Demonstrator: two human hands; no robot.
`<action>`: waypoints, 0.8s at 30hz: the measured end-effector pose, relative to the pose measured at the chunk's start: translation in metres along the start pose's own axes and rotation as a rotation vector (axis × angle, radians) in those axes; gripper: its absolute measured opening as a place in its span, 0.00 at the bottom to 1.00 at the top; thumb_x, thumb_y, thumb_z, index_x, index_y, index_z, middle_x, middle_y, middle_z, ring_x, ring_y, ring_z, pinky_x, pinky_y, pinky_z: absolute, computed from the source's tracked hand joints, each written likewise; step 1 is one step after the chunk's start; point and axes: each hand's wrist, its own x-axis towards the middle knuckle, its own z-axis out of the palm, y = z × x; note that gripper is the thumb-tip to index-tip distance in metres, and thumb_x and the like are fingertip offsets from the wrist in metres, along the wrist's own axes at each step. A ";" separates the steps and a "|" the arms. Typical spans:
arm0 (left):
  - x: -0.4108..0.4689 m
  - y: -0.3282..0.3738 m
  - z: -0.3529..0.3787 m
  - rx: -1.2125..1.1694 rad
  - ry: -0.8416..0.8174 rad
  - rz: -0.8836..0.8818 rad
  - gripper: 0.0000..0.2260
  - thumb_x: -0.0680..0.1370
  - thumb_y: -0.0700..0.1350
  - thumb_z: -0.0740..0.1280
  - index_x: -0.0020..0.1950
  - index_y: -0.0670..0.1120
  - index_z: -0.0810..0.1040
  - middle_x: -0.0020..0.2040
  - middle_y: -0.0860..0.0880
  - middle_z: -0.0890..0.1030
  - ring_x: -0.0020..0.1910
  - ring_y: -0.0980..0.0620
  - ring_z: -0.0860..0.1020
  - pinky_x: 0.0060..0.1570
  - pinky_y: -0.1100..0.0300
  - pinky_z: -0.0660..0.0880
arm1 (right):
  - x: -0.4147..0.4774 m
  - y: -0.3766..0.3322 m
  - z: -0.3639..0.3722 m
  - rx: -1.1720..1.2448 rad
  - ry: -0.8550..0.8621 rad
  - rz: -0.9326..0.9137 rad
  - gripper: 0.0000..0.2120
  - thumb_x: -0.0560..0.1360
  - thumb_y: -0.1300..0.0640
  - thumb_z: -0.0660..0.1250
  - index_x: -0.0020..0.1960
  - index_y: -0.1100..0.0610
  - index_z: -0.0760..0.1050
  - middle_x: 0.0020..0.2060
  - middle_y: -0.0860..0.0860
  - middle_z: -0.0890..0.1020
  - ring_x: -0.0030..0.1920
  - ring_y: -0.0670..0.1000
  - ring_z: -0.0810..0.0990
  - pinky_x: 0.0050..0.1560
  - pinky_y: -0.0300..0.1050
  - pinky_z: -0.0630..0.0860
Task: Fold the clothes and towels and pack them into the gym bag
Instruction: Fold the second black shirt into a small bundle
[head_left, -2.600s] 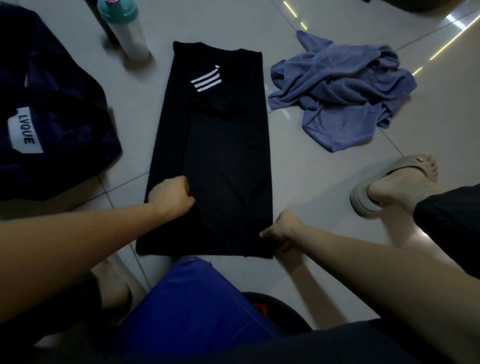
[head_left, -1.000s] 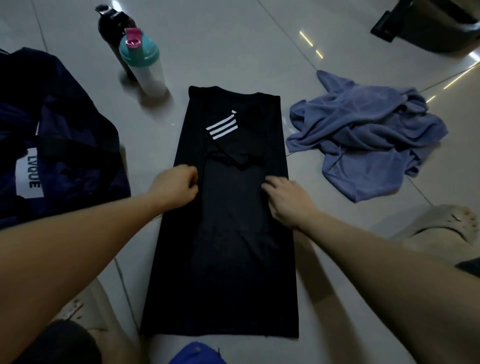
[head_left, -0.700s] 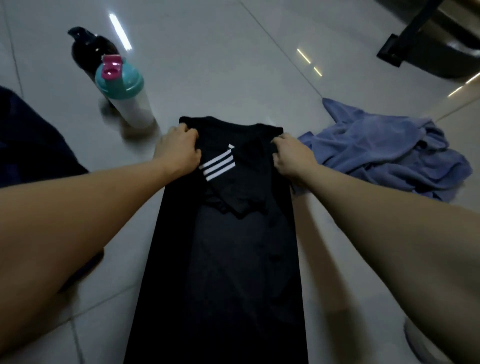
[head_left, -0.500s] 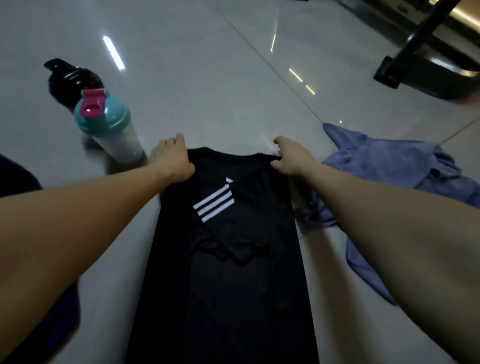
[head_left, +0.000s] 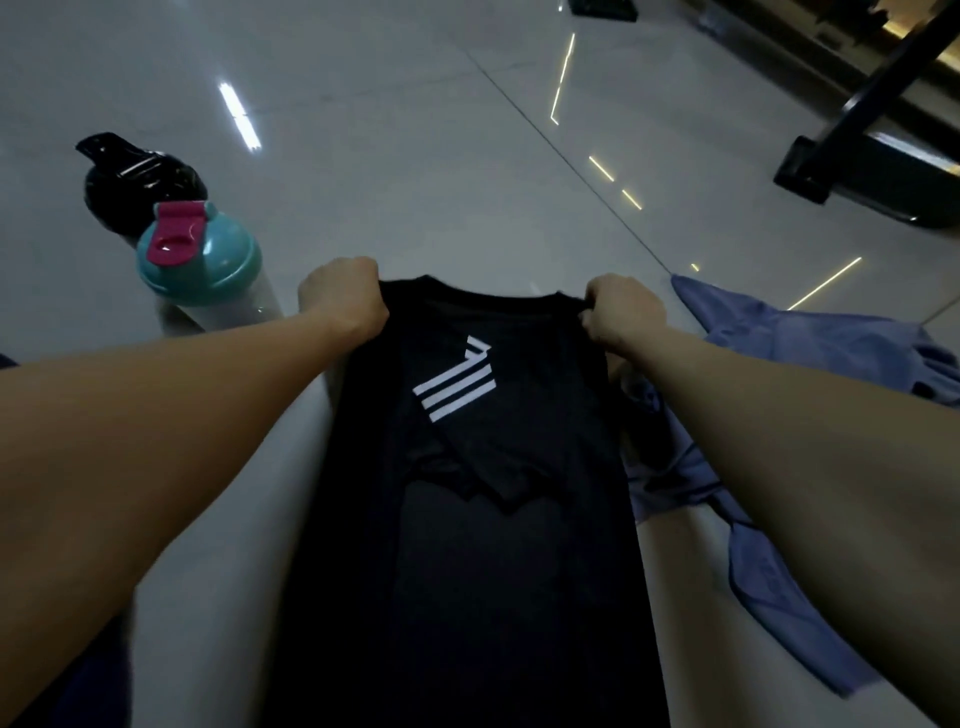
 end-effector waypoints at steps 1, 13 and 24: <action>-0.003 0.004 -0.001 0.011 0.059 0.014 0.15 0.75 0.39 0.67 0.62 0.44 0.75 0.59 0.39 0.77 0.57 0.36 0.77 0.52 0.46 0.75 | -0.003 -0.001 -0.002 -0.011 0.063 0.006 0.10 0.77 0.61 0.64 0.57 0.61 0.75 0.55 0.60 0.78 0.54 0.62 0.78 0.46 0.46 0.68; -0.145 -0.016 0.064 -0.029 0.007 0.267 0.33 0.84 0.61 0.49 0.83 0.44 0.49 0.84 0.44 0.47 0.82 0.46 0.45 0.80 0.49 0.42 | -0.178 0.006 0.076 -0.054 0.084 -0.290 0.33 0.83 0.41 0.52 0.82 0.56 0.50 0.81 0.55 0.53 0.80 0.58 0.53 0.77 0.58 0.55; -0.207 -0.030 0.062 -0.046 -0.060 0.343 0.36 0.82 0.66 0.42 0.83 0.46 0.43 0.84 0.47 0.42 0.82 0.52 0.38 0.80 0.51 0.40 | -0.238 0.008 0.083 -0.023 0.063 -0.236 0.38 0.80 0.33 0.40 0.83 0.54 0.46 0.82 0.53 0.46 0.81 0.54 0.44 0.79 0.57 0.45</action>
